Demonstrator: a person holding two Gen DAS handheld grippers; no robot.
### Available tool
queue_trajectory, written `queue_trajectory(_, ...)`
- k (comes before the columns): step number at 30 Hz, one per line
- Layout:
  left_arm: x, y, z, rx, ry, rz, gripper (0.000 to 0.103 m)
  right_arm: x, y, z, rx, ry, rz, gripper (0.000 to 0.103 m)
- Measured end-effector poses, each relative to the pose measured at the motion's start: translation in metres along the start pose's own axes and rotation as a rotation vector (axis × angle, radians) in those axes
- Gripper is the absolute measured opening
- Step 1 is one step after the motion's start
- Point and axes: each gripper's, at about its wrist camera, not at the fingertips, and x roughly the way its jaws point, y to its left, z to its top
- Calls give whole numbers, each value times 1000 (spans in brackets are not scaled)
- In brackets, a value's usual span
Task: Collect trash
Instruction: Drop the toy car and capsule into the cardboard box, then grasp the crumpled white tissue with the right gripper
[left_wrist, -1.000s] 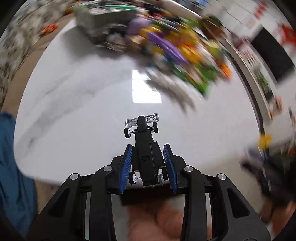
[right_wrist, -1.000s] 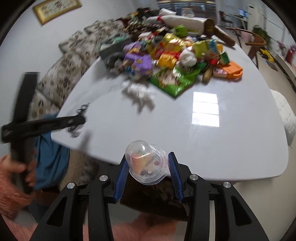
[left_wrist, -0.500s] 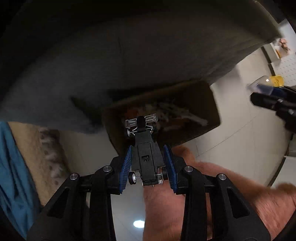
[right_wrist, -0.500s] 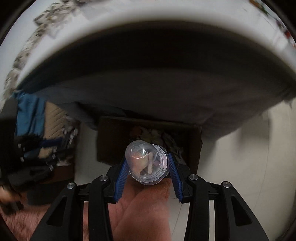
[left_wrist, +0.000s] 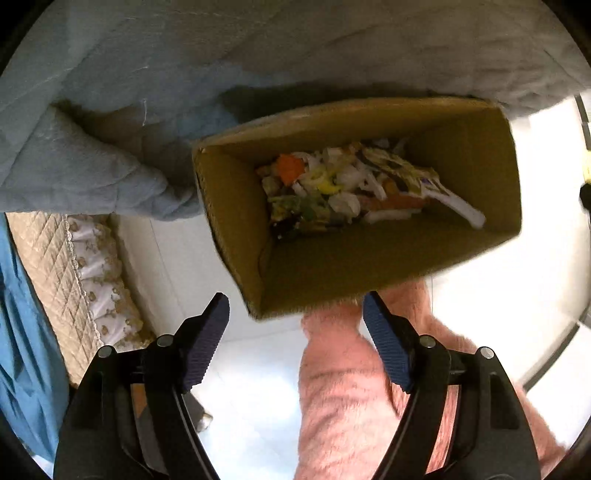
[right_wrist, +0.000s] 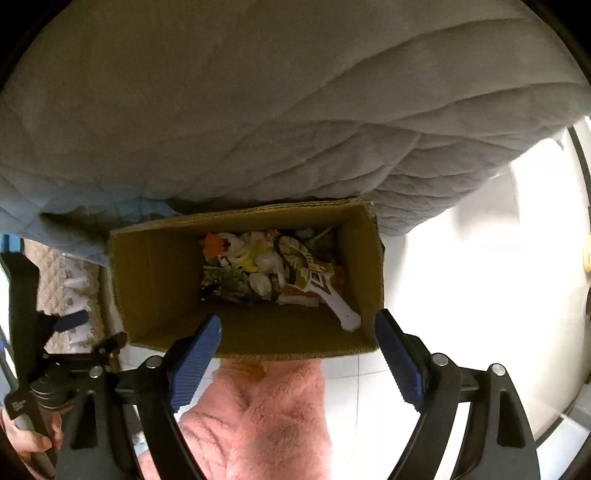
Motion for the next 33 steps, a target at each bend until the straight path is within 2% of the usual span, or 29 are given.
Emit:
queue_trajectory(2, -14, 3, -11, 22, 15, -49, 76, -24, 7, -3, -25, -2, 47, 85)
queue_trajectory(5, -48, 9, -32, 54, -3, -147, 78, -79, 22, -3, -99, -24, 203, 86)
queue_trajectory(6, -61, 10, -39, 66, -23, -162, 82, -103, 30, -1, -138, -53, 252, 88)
queue_trajectory(8, -89, 11, -53, 96, -75, -172, 85, -145, 45, 4, -220, -133, 302, 92)
queue_trajectory(11, -131, 17, -63, 89, -165, -149, 85, -211, 72, 27, -340, -332, 352, 98)
queue_trajectory(15, -181, 27, -67, 34, -298, -139, 87, -243, 101, 74, -414, -518, 256, 98)
queue_trajectory(18, -205, 32, -70, 1, -352, -119, 88, -242, 127, 123, -397, -614, 105, 98)
queue_trajectory(21, -210, 38, -75, -38, -374, -89, 88, -232, 146, 164, -373, -616, 69, 98)
queue_trajectory(24, -202, 48, -81, -101, -340, -89, 88, -219, 164, 193, -418, -605, -6, 97)
queue_trajectory(26, -197, 56, -87, -131, -322, -99, 88, -203, 177, 204, -449, -574, -33, 92)
queue_trajectory(27, -196, 58, -88, -142, -315, -93, 88, -195, 182, 211, -460, -528, -36, 89)
queue_trajectory(28, -196, 61, -89, -148, -314, -88, 88, -185, 183, 215, -467, -473, -43, 75)
queue_trajectory(29, -197, 62, -89, -153, -317, -84, 88, -182, 183, 217, -464, -461, -19, 62)
queue_trajectory(30, -199, 63, -89, -155, -321, -81, 88, -182, 178, 218, -446, -462, 17, 58)
queue_trajectory(31, -201, 63, -88, -154, -327, -79, 88, -183, 171, 217, -425, -444, 73, 42)
queue_trajectory(32, -204, 63, -87, -150, -336, -78, 88, -185, 165, 215, -405, -437, 88, 28)
queue_trajectory(33, -209, 63, -85, -147, -349, -80, 88, -186, 158, 211, -390, -426, 108, 28)
